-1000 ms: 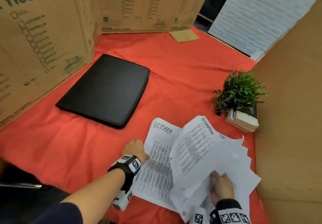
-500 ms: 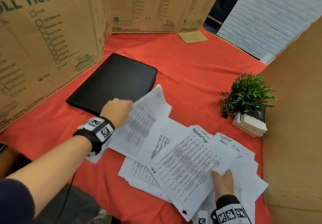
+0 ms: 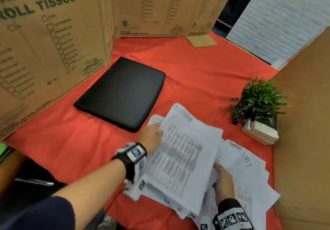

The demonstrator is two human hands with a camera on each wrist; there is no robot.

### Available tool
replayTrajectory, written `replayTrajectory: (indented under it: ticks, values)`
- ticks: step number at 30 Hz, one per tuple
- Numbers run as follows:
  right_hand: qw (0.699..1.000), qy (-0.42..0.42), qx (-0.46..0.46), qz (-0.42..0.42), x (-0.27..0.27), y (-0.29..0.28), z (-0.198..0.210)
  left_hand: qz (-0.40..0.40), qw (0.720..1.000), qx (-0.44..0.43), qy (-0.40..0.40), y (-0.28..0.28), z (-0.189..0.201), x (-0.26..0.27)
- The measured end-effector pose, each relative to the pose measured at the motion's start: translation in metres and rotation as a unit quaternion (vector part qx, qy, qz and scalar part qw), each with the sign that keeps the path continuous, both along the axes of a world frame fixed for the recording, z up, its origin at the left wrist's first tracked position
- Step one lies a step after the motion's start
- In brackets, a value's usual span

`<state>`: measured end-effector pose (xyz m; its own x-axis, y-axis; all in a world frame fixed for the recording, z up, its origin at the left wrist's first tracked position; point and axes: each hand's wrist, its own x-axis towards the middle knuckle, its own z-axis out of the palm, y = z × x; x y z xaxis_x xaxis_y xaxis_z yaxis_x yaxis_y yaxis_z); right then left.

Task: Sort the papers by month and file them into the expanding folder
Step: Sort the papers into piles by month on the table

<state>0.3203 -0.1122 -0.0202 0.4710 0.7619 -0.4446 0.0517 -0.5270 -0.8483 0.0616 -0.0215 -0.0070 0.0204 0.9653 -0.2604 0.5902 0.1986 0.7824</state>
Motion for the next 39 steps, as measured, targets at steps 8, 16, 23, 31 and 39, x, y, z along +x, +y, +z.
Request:
replayTrajectory:
  ticks: [8,16,23,31,39]
  values:
    - [0.996,-0.051,-0.023,0.065,0.005,-0.013,-0.011,-0.031,0.993,-0.04,0.104,-0.03,-0.042,0.022]
    - [0.994,-0.095,-0.019,0.044,0.019,-0.015,-0.012,0.005,0.964,-0.173,0.203,-0.016,-0.046,-0.026]
    - [0.984,-0.151,-0.084,0.035,0.033,-0.01,-0.026,-0.08,0.938,0.024,0.337,0.004,0.024,-0.031]
    - [0.993,-0.114,-0.029,0.003,0.026,-0.007,-0.015,0.107,0.97,0.216,-0.02,0.048,0.088,-0.04]
    - [0.997,0.041,-0.062,-0.038,0.006,-0.005,0.022,-0.058,0.998,0.007,0.03,-0.019,-0.014,0.037]
